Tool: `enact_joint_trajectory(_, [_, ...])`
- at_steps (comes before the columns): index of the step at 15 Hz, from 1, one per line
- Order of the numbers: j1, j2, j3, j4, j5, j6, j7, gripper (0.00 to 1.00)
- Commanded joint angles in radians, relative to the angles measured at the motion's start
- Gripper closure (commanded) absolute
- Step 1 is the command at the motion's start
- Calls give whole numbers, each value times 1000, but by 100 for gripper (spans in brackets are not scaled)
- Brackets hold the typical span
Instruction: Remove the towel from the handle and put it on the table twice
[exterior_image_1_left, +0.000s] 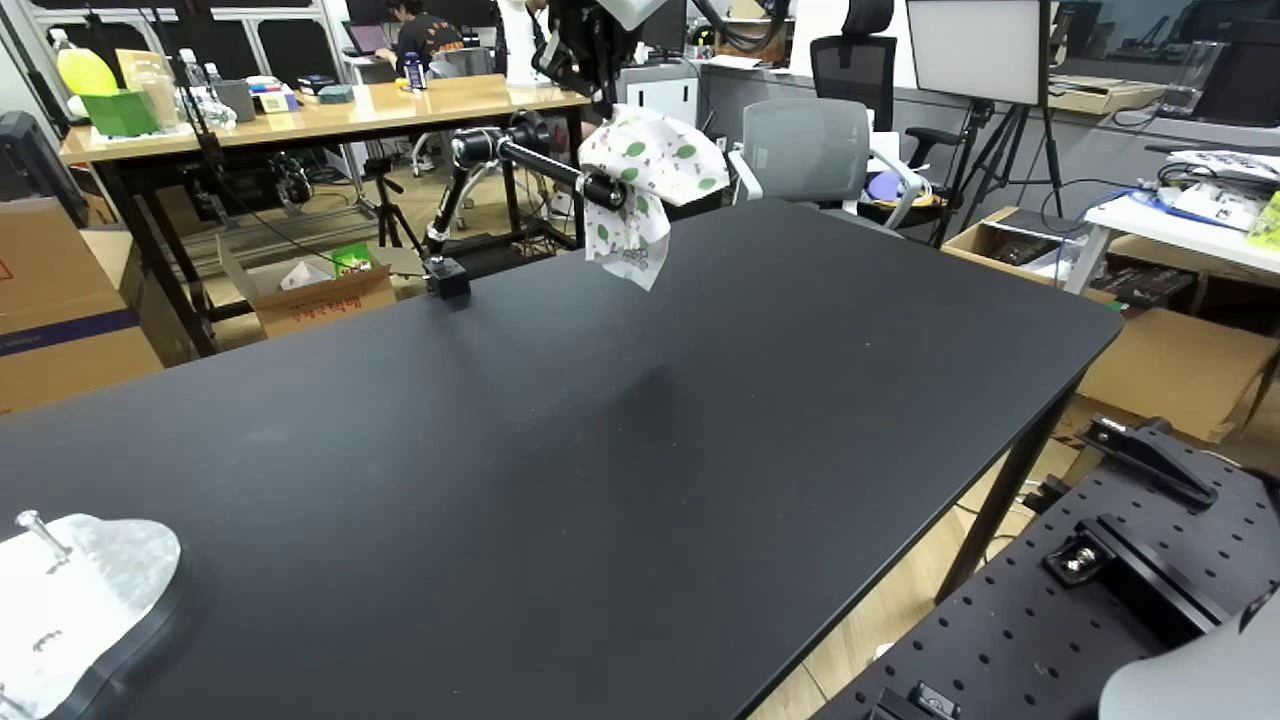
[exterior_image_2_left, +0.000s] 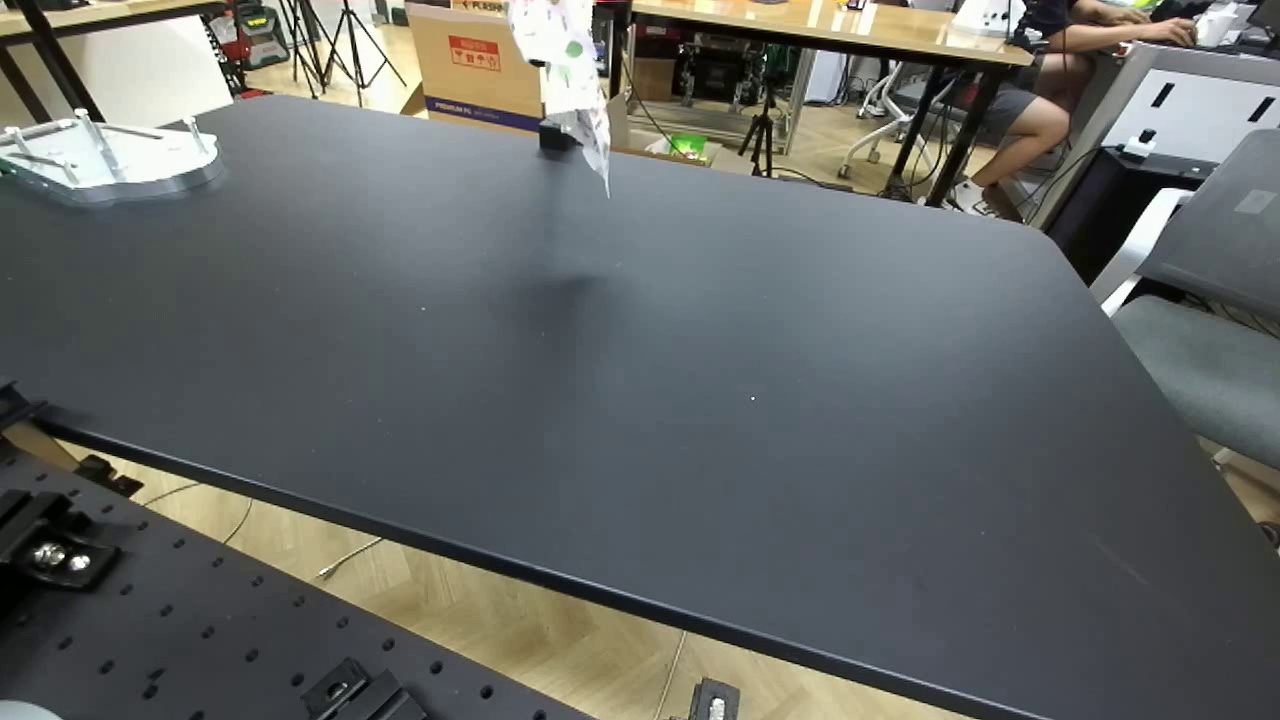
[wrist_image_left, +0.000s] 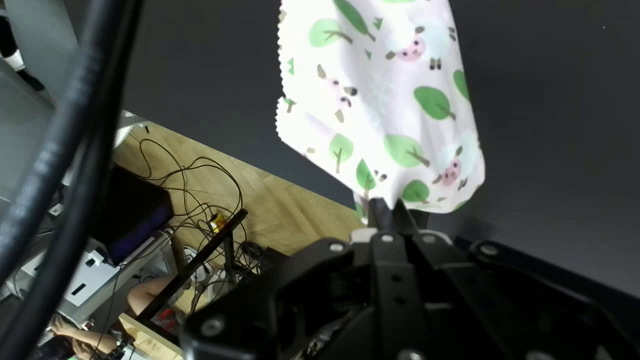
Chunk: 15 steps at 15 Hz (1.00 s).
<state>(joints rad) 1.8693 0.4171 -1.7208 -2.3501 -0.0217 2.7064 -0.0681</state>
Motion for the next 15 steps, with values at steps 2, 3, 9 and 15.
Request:
enact_joint_trajectory(2, [-61, -9, 73, 19, -33, 34, 4, 100])
enact_joint_trajectory(3, [-73, -11, 86, 20, -37, 41, 5, 100])
enact_joint_trajectory(9, [-123, -26, 125, 31, -79, 38, 2, 59])
enact_joint_trajectory(15, [-147, -25, 147, 57, -116, 44, 9, 19])
